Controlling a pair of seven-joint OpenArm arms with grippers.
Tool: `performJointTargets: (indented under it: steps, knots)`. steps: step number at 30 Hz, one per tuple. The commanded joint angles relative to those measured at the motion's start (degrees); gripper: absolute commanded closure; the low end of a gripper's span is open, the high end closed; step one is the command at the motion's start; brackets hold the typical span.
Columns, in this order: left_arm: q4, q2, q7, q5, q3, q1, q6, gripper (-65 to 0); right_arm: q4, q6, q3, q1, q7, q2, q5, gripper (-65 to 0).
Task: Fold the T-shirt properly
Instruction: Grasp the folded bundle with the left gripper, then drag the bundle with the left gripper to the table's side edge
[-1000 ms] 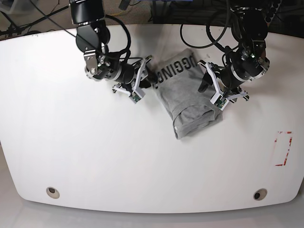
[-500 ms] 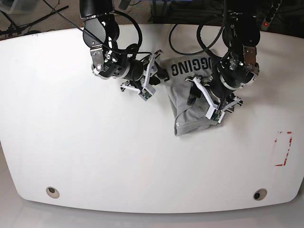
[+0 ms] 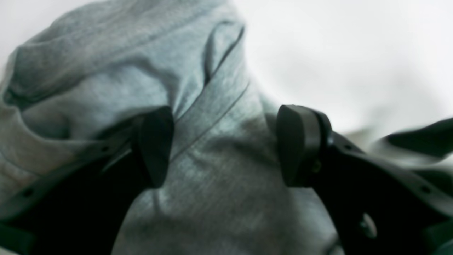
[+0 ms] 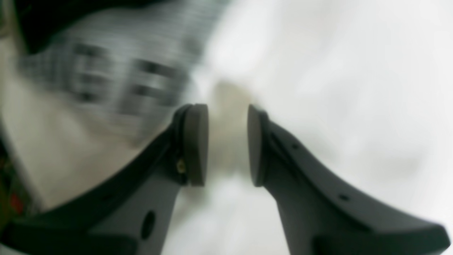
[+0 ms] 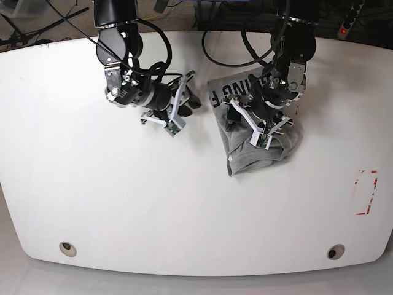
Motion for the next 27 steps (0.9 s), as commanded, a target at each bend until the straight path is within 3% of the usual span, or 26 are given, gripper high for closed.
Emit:
performJointTargets:
  steps: [1,7,13,17,21,27]
  knots:
    - [-2.0,-0.2,-3.5,3.5,0.2,0.6,0.1,-42.9,1.2,0.1,1.6,0.8,0.9,-0.1,0.9,-17.4]
    - [-8.3,-1.8,-5.3,5.8,0.2,0.6,0.1,-42.9,1.2,0.1,2.0,0.9,0.9,0.1,0.9,-17.4]
    - [-8.7,-8.5,-5.2,5.8,0.2,0.7,-0.3,-42.9,2.8,0.1,2.0,0.7,0.8,0.1,0.9,-17.4]
    - [-10.1,-14.8,-5.2,5.8,-0.3,0.4,-5.4,-42.9,5.6,0.1,1.9,0.3,0.7,0.1,0.9,-17.4]
    - [-14.1,-20.8,-5.2,5.8,-3.7,-1.6,-13.9,-42.9,7.7,0.1,1.8,0.3,-0.9,0.1,0.9,-17.4]
    - [-21.0,-29.8,-5.3,5.8,-7.3,-4.9,-24.0,-42.8,10.0,0.1,1.8,0.5,-3.2,0.1,0.9,-17.4]
